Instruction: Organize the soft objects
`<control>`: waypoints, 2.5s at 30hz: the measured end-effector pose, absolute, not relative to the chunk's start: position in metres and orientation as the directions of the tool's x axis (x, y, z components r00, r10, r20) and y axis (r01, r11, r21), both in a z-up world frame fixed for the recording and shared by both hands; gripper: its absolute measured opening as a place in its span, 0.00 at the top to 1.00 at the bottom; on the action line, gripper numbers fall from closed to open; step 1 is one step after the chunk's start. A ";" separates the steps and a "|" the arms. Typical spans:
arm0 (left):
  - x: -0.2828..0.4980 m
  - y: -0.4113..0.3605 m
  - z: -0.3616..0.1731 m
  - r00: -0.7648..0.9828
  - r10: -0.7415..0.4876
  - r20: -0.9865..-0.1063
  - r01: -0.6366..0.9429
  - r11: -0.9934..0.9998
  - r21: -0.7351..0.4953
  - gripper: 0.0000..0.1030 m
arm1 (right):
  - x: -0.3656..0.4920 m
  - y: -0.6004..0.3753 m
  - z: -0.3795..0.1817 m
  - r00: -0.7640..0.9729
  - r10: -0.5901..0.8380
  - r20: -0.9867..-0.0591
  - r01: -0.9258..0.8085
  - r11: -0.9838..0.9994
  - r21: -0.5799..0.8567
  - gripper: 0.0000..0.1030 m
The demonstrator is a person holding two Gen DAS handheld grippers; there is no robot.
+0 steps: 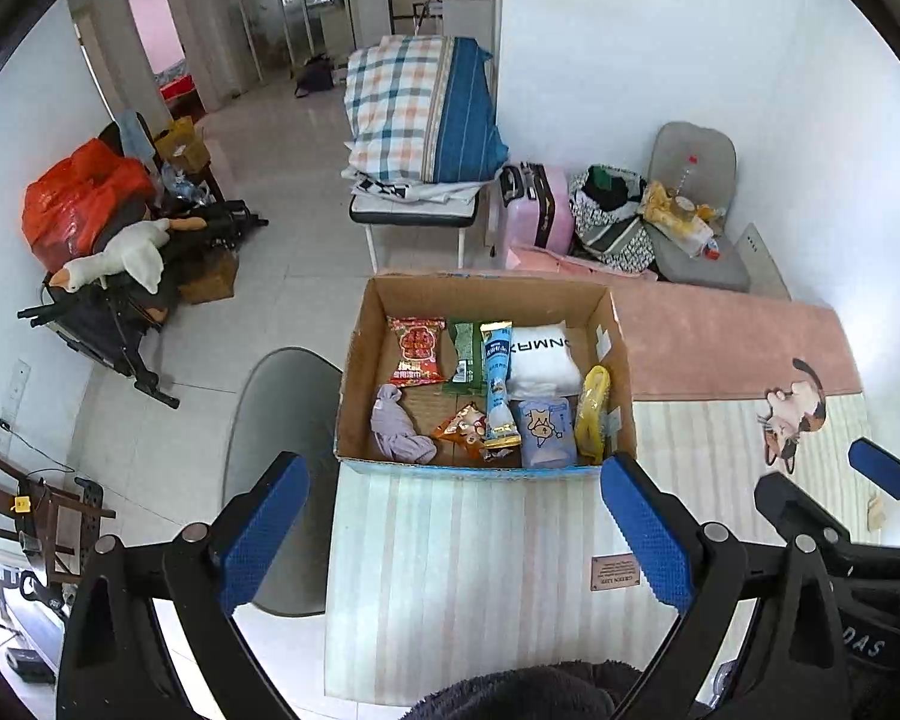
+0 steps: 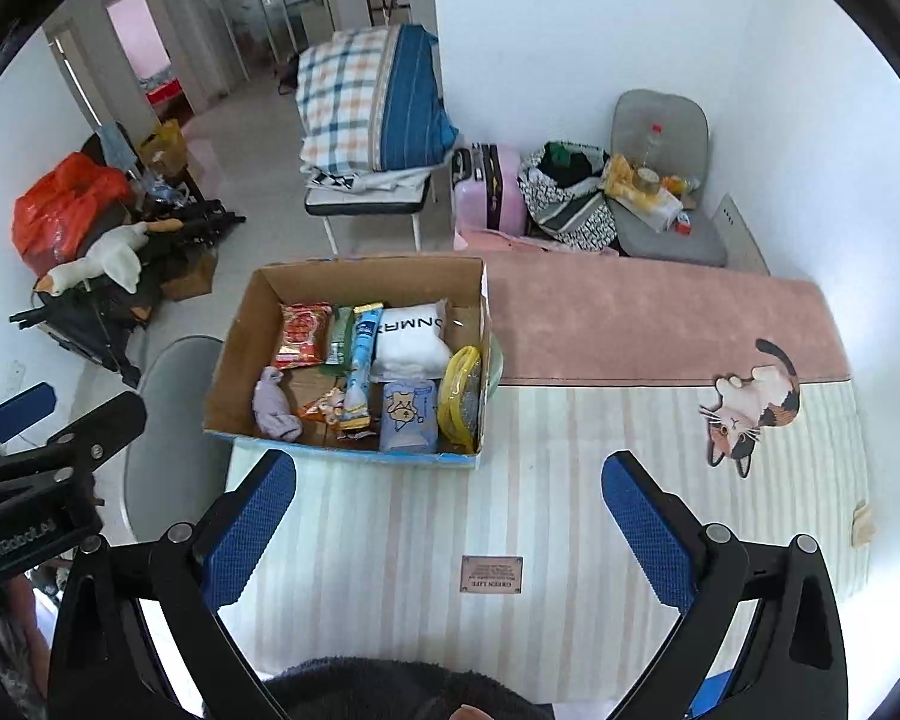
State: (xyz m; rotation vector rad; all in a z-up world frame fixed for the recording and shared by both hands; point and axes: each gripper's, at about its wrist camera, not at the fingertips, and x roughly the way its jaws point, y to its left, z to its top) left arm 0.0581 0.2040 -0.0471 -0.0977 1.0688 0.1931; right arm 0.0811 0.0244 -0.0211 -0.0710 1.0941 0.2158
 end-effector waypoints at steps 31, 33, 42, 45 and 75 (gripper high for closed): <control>0.035 0.206 -0.028 0.509 0.138 -0.850 -0.244 0.970 0.012 0.01 | 0.056 0.021 0.031 0.555 0.052 -0.830 -0.188 0.980 -0.064 0.00; 0.037 0.206 -0.031 0.503 0.136 -0.853 -0.245 0.969 0.010 0.01 | 0.058 0.023 0.029 0.555 0.047 -0.830 -0.186 0.980 -0.069 0.00; 0.040 0.210 -0.034 0.502 0.137 -0.854 -0.258 0.966 0.003 0.01 | 0.062 0.026 0.022 0.545 0.040 -0.837 -0.191 0.979 -0.078 0.00; 0.039 0.211 -0.035 0.499 0.136 -0.856 -0.259 0.966 0.002 0.01 | 0.062 0.026 0.020 0.547 0.035 -0.837 -0.188 0.979 -0.083 0.00; 0.039 0.215 -0.036 0.499 0.136 -0.856 -0.251 0.968 0.008 0.01 | 0.061 0.023 0.029 0.552 0.023 -0.834 -0.187 0.978 -0.096 0.00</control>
